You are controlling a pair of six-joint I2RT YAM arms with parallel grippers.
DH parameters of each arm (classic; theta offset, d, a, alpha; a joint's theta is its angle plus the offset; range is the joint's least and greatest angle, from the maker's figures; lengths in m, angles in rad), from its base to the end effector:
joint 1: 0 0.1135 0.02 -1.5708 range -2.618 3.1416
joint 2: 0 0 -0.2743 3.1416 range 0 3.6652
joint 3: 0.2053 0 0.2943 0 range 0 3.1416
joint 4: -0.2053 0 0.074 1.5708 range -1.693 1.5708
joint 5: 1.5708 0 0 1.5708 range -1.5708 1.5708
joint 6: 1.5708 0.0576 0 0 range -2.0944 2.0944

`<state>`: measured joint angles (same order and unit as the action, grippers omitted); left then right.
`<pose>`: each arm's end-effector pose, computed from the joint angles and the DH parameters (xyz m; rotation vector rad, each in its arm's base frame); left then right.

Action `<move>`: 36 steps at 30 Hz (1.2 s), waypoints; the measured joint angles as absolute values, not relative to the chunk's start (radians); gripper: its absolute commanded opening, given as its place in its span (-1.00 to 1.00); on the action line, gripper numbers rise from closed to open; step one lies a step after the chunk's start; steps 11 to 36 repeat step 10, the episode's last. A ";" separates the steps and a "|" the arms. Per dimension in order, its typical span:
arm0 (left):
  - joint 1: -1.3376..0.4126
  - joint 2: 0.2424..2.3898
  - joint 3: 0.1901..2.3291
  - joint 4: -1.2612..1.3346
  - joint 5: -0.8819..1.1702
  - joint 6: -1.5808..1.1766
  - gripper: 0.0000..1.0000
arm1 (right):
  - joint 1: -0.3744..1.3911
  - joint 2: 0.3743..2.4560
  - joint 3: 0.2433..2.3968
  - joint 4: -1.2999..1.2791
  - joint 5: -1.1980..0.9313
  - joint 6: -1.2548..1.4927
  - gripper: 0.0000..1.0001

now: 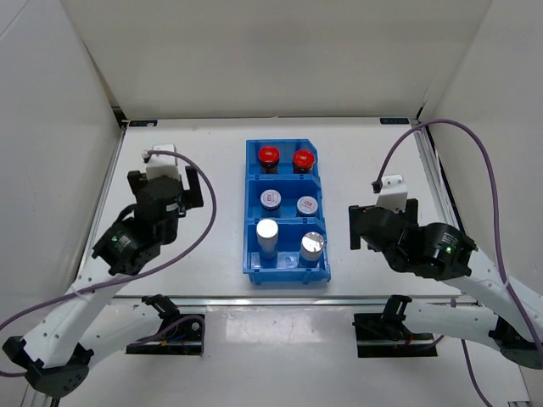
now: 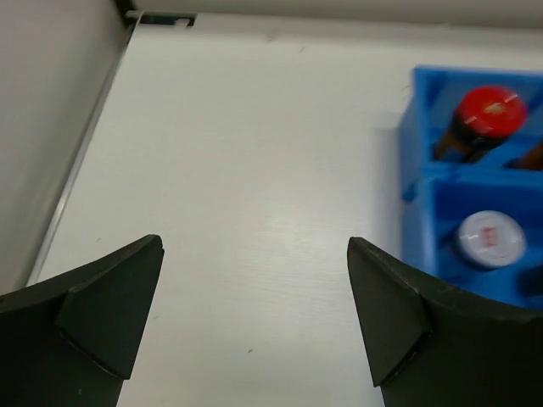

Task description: Organize the condiment bottles

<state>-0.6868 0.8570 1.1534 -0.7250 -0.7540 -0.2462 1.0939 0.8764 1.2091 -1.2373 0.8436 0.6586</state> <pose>0.1827 -0.0988 0.4142 -0.0542 1.8795 0.1178 0.1147 0.1283 0.3868 -0.1348 2.1168 -0.0448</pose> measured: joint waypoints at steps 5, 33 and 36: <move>-0.664 0.756 0.867 -0.673 -0.823 -0.209 1.00 | 1.094 0.904 1.215 -1.276 0.891 0.653 1.00; -0.635 0.625 0.827 -0.635 -0.882 -0.209 1.00 | 1.094 0.893 1.215 -1.286 0.929 0.646 1.00; -0.635 0.625 0.827 -0.635 -0.882 -0.209 1.00 | 1.094 0.893 1.215 -1.286 0.929 0.646 1.00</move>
